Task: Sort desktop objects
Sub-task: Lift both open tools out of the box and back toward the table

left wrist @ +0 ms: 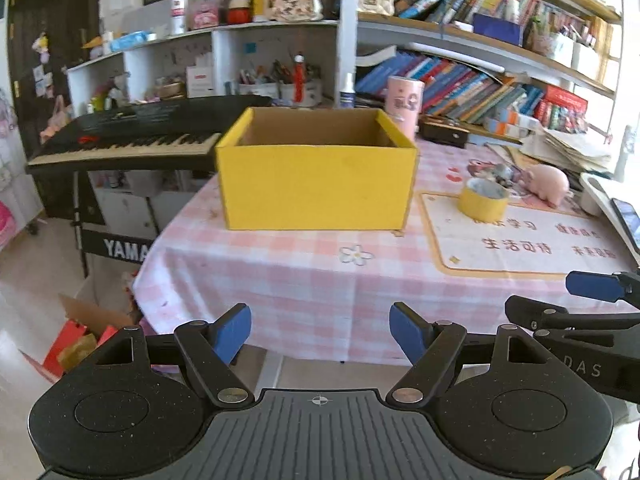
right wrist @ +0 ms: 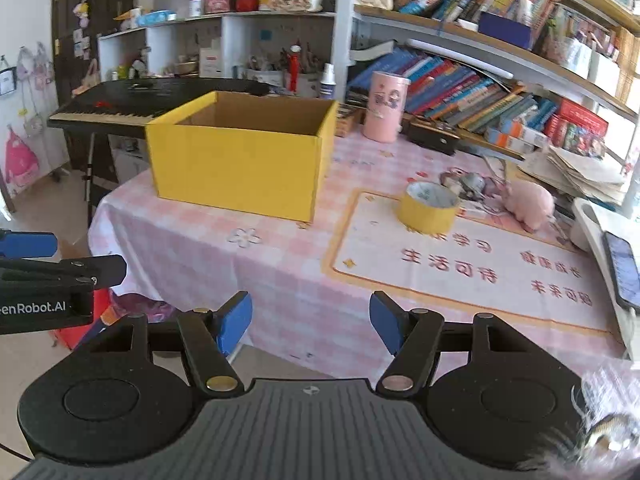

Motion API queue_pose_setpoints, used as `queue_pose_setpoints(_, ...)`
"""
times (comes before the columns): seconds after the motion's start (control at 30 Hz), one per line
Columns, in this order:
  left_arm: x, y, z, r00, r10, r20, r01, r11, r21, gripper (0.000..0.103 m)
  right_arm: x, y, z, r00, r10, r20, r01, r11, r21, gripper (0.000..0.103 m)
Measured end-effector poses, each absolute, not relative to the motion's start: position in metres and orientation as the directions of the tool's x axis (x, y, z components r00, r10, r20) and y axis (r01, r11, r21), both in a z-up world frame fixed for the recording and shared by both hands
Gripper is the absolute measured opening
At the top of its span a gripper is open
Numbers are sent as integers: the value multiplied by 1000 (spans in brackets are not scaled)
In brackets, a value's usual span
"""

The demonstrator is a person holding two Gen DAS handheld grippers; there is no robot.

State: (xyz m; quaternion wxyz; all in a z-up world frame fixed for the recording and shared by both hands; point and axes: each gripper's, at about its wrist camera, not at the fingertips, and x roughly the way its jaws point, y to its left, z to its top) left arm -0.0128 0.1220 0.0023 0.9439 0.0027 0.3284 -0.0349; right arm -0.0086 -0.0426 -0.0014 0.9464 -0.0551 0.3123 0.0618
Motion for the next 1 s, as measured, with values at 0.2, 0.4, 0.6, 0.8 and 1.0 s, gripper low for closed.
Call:
queue_pose_setpoints(0.2,-6,100,-1,766,-124,-631,143,989,-21,78,-17,-68,-4,800,15,-600,-66,996,-64,64)
queue_pose_setpoints(0.4,6,68,-3,745,-182,-641,237,972,-1,78,-17,-100,-6,798,-55,-601,36,998,-43,65)
queue_pose_setpoints(0.6,20,34,-5,722,-228,-653,316,948,18,78,-15,-128,-6,789,-102,-606,105,994,-31,65)
queue_pose_setpoints(0.8,36,7,-9,701,-253,-666,361,932,26,78,-2,-154,-9,778,-128,-615,145,989,-23,65)
queue_pose_setpoints(1.0,61,-19,-12,698,-258,-669,364,931,21,79,20,-183,-10,777,-144,-613,175,985,-9,66)
